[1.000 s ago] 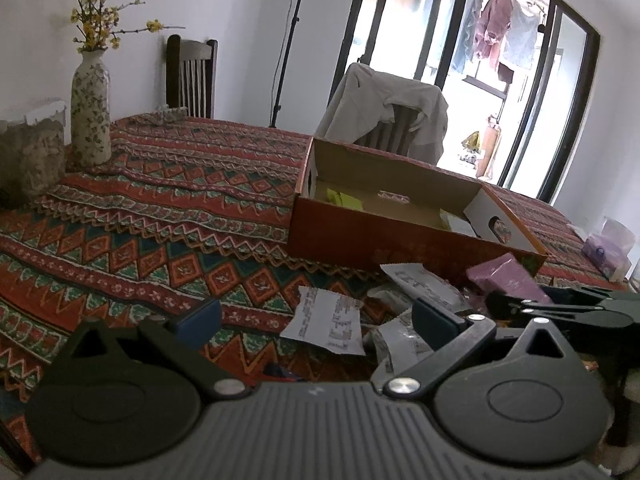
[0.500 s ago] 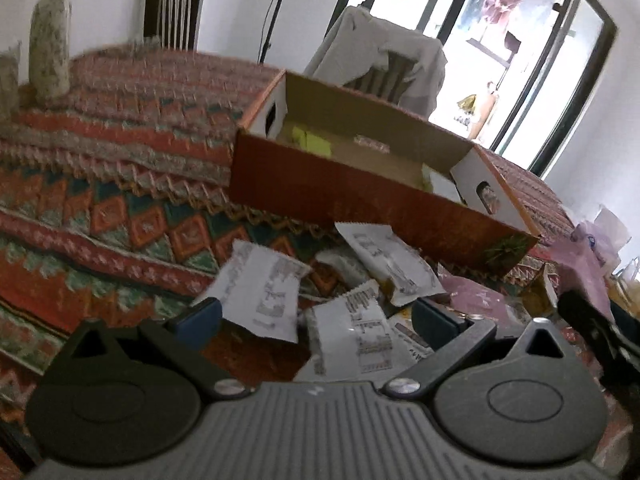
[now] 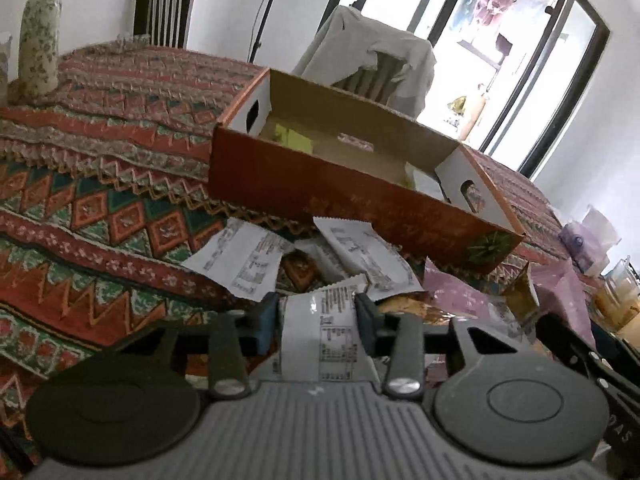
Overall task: Organize snacks
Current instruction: 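Grasp the white printed wrapper with the left tool while the right tool carries the pink packet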
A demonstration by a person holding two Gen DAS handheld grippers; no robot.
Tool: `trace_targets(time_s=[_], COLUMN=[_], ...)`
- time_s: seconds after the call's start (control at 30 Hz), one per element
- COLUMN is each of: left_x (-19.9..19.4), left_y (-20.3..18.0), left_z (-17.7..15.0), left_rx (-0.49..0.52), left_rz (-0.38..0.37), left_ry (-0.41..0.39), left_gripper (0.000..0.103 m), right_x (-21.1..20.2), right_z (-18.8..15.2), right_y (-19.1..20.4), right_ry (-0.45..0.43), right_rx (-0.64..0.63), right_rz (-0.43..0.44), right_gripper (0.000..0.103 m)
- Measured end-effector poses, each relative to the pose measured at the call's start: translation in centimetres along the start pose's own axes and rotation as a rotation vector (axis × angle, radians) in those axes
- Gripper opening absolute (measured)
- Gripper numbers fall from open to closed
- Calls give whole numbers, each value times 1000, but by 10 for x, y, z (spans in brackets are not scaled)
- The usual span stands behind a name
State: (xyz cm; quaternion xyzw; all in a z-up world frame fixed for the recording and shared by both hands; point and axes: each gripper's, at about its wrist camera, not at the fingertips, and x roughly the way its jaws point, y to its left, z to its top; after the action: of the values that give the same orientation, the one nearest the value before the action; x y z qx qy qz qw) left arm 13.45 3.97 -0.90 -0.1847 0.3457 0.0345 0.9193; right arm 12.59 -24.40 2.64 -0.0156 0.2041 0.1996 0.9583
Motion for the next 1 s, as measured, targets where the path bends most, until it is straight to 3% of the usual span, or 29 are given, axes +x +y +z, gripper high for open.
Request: trace_targets(time_s=[0.6,1.0], left_x=[-37,-21], left_y=[-11,-31], left_z=[20,76], left_rx=[96,164], left_rz=[30,62], left_ry=[-172,-286], left_gripper=[41,41], right_x=[8,60], right_z=[15,67], right_y=[-1,1], right_ry=[-45,-82], right_rx=[8,38], right_rz=[-13,-48], right_gripper=[60,60])
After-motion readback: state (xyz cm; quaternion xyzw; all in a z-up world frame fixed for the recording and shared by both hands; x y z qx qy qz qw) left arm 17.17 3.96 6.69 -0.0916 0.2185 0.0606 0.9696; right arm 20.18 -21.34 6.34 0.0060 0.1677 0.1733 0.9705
